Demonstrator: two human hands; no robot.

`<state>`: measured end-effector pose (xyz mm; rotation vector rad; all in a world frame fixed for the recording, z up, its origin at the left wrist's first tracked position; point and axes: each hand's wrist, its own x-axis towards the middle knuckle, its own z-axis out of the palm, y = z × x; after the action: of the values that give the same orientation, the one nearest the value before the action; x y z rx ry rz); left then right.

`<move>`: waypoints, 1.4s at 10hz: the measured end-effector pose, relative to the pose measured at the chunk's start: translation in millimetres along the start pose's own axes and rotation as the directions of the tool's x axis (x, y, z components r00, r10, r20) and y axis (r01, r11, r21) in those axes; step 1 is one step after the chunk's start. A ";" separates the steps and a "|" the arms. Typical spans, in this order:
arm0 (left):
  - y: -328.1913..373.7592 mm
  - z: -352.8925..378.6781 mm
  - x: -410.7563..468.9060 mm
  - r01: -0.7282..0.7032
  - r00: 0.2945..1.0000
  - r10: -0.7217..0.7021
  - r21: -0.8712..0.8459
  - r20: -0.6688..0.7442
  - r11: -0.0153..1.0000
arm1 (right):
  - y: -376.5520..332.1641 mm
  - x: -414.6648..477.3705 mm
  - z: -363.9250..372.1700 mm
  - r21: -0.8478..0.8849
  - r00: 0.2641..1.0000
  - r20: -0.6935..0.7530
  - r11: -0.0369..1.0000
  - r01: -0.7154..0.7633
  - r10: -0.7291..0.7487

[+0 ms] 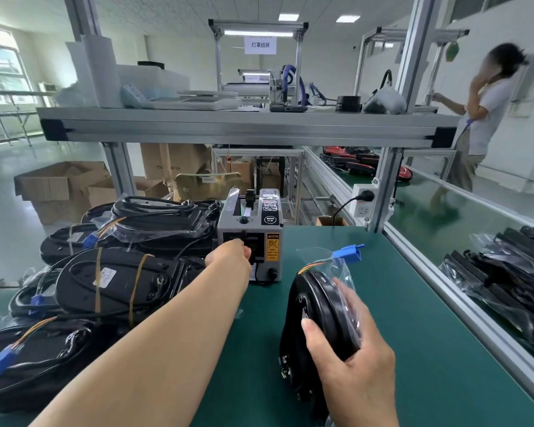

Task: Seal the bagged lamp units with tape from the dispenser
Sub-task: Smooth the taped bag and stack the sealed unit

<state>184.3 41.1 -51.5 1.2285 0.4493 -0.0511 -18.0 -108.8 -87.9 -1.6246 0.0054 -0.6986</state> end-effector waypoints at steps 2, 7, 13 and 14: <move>1.1 1.1 -25.4 -0.030 0.983 -0.003 -0.175 -0.186 0.984 | -5.0 0.6 -5.6 0.035 0.992 0.109 0.997 -0.073 0.068; 17.1 -18.4 -169.0 -0.297 0.838 0.078 0.331 0.540 0.896 | -14.1 -0.7 1.5 0.120 0.993 0.116 0.992 -0.046 0.032; 13.3 -7.6 -164.7 -0.355 0.853 0.122 0.392 0.507 0.849 | -12.5 -2.6 2.7 0.172 0.991 0.136 0.985 -0.035 0.011; 12.7 -7.0 -164.0 -0.384 0.846 0.151 0.389 0.511 0.837 | -10.7 -2.2 2.9 0.183 0.991 0.135 0.983 -0.034 0.010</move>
<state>36.1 18.9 16.9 1.7051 -0.1860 -0.2153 -22.6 -103.2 -79.2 -1.4871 -0.1347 -0.5553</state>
